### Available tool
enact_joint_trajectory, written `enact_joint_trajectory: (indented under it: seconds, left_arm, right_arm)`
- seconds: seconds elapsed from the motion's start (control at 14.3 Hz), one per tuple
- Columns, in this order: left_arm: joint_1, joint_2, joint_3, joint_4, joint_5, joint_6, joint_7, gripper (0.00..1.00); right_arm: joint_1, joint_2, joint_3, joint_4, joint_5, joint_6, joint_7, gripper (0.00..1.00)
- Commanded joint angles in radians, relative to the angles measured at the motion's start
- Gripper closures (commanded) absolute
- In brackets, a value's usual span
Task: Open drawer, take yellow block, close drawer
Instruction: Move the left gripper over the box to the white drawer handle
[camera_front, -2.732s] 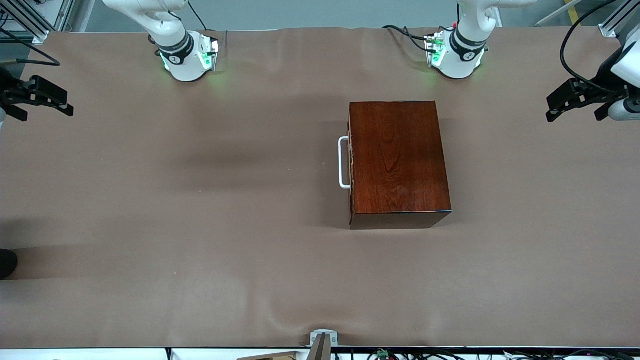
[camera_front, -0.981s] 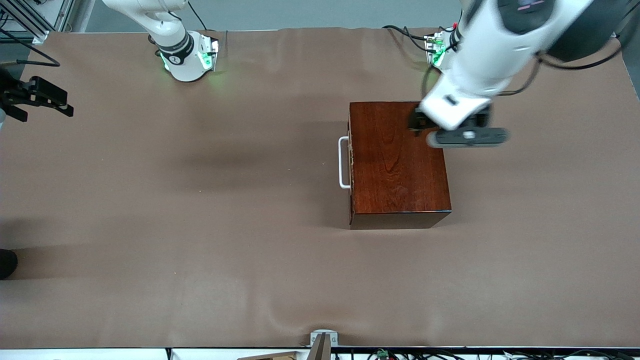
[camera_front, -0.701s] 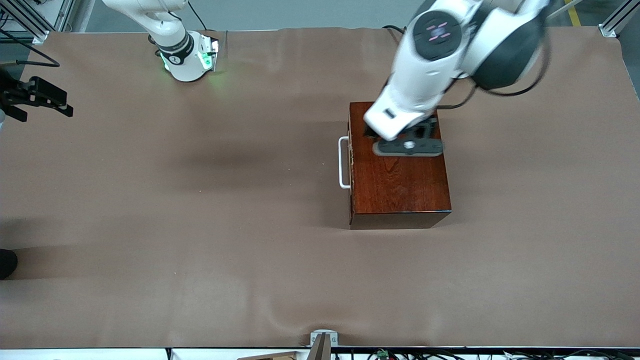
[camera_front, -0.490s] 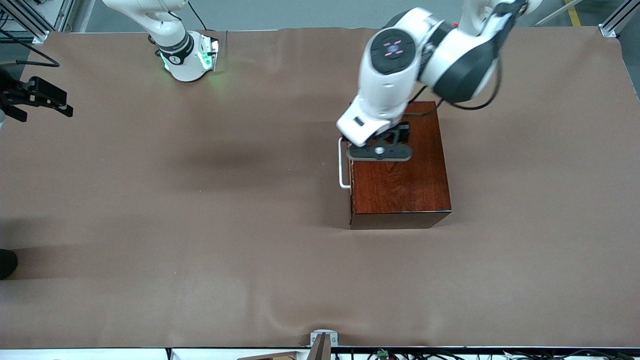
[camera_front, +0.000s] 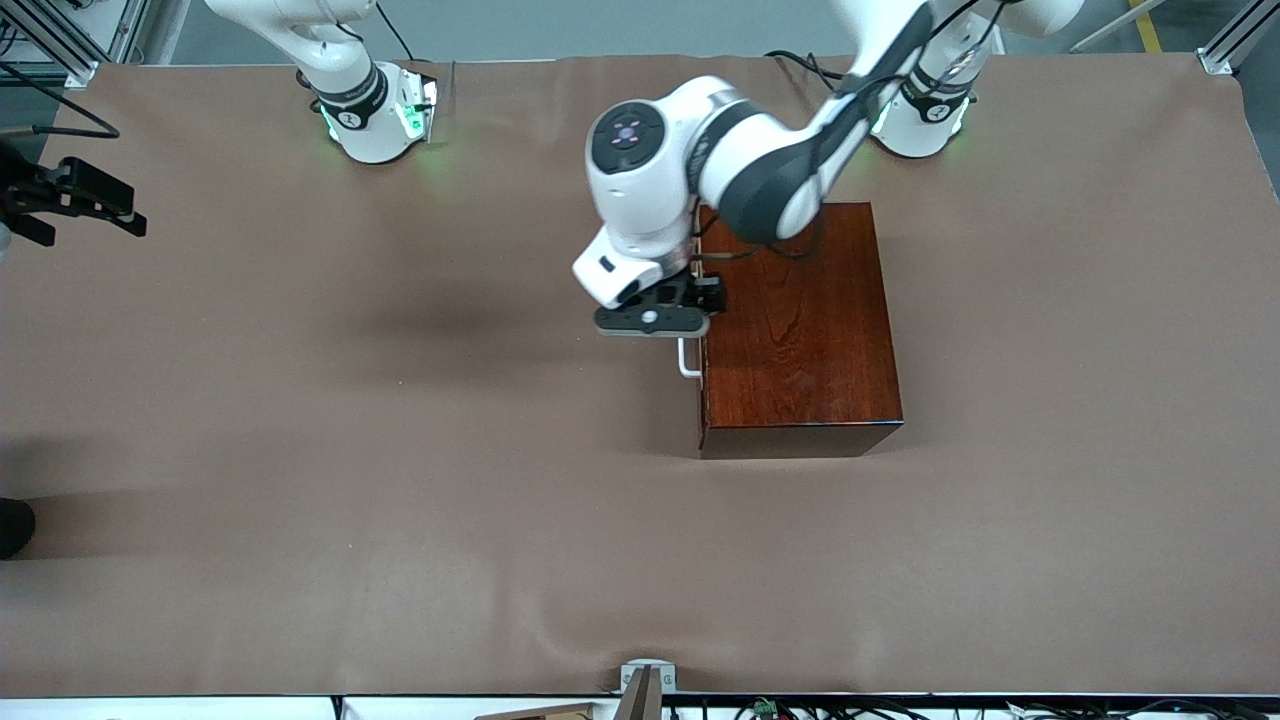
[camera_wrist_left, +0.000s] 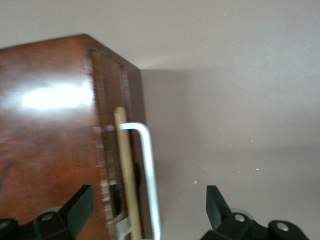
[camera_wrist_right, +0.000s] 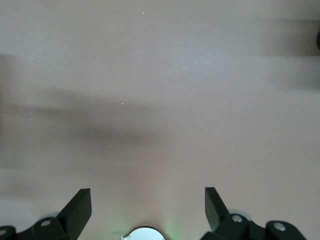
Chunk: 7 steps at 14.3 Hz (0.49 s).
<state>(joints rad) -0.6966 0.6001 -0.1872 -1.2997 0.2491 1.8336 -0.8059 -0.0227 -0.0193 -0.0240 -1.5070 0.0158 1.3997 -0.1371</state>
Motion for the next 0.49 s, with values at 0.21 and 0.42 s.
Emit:
enact_joint_trajectory:
  seconds: [0.21, 0.42]
  left_arm:
    - [-0.136, 0.102, 0.095, 0.05, 0.045, 0.016, -0.074, 0.0]
    - [-0.17, 0.115, 0.123, 0.031, 0.071, -0.013, -0.078, 0.0]
  right_arm:
    - [-0.028, -0.001, 0.019, 0.002, 0.004, -0.004, 0.008, 0.0]
    - [-0.026, 0.012, 0.019, 0.002, 0.004, 0.002, 0.008, 0.0]
